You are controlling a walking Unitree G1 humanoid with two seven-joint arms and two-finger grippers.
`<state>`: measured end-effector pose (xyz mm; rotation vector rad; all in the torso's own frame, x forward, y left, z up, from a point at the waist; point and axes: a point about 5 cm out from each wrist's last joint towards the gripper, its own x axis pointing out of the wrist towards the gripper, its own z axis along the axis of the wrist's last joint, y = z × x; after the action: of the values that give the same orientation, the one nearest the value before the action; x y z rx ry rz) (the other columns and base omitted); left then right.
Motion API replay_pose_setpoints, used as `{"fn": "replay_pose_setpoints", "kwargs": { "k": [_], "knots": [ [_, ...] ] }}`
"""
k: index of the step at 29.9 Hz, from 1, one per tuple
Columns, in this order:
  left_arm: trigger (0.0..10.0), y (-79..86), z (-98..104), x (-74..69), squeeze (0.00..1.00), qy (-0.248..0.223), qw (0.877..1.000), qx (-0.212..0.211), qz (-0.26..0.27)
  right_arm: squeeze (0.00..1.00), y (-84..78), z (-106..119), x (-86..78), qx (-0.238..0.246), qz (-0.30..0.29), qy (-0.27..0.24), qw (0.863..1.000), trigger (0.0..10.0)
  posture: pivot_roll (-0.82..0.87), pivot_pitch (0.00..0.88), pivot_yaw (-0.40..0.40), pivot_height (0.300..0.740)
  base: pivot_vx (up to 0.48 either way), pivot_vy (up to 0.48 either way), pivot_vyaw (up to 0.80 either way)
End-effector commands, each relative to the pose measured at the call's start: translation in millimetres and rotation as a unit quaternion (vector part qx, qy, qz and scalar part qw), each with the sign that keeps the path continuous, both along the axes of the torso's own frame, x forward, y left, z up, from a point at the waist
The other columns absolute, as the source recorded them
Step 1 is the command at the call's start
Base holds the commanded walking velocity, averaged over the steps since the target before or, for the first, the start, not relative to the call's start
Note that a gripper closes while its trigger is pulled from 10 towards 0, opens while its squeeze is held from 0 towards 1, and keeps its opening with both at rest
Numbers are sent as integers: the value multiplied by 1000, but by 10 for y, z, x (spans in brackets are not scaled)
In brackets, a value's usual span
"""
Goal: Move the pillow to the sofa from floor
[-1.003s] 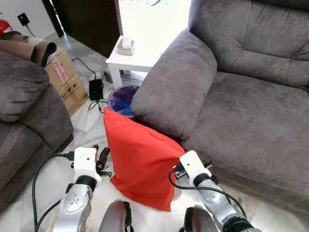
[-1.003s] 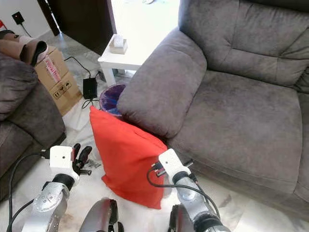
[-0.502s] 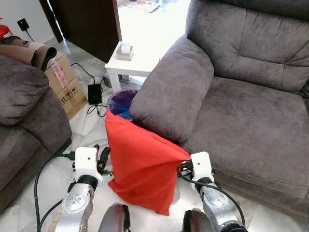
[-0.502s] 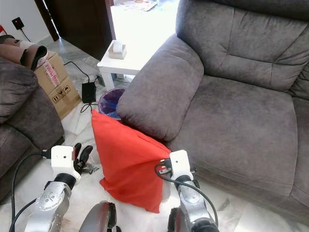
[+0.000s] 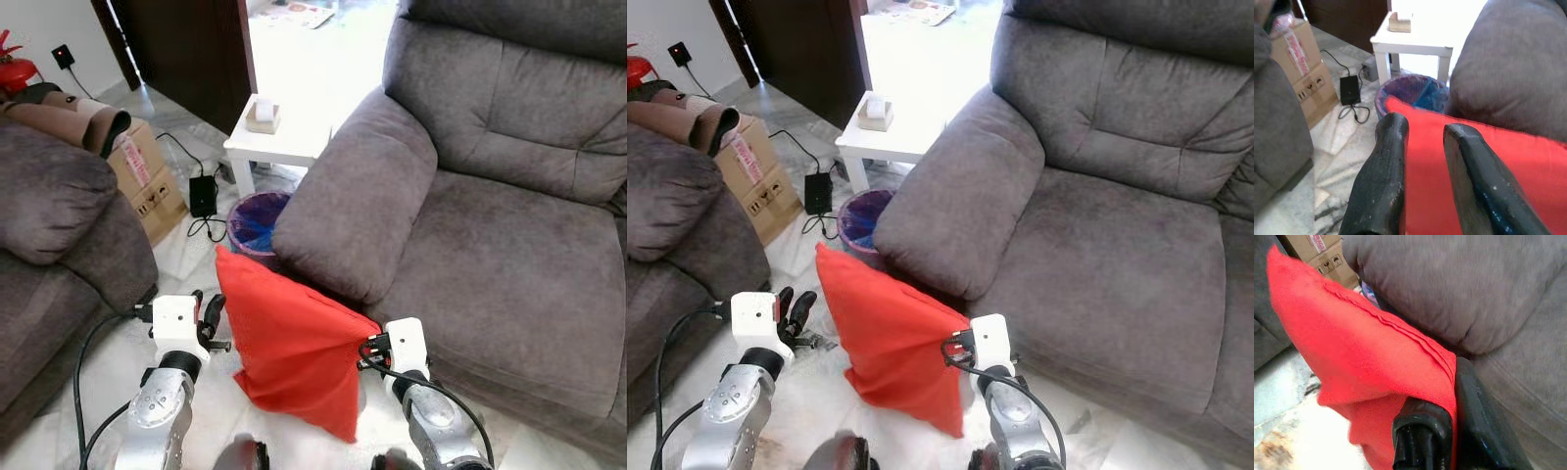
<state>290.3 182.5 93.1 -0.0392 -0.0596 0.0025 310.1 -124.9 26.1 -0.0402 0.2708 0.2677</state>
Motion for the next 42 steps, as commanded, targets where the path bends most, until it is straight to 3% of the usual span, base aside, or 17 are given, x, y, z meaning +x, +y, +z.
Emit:
{"fn": "replay_pose_setpoints", "kwargs": {
  "k": [1,17,22,32,42],
  "knots": [
    [10000,33,-54,-25,0,10,1000,3,3,0,6,185,97,26,-9,-46,999,10000,73,142,20,740,0,0,0],
    [10000,5,-64,-9,0,15,1000,2,-19,0,-30,244,138,54,-27,-48,997,10000,70,139,27,740,0,0,0],
    [10000,-14,-83,-27,0,17,1000,3,-21,0,-117,267,154,125,-83,-44,988,10000,67,140,27,740,0,0,0],
    [10000,-11,-92,-40,0,18,1000,10,-18,0,-140,255,149,118,-89,-36,988,10000,65,154,22,740,0,0,0],
    [10000,-15,-103,-56,0,19,1000,14,-17,0,-141,276,156,116,-81,-38,989,10000,63,165,20,740,0,-356,-800]
  ]
}}
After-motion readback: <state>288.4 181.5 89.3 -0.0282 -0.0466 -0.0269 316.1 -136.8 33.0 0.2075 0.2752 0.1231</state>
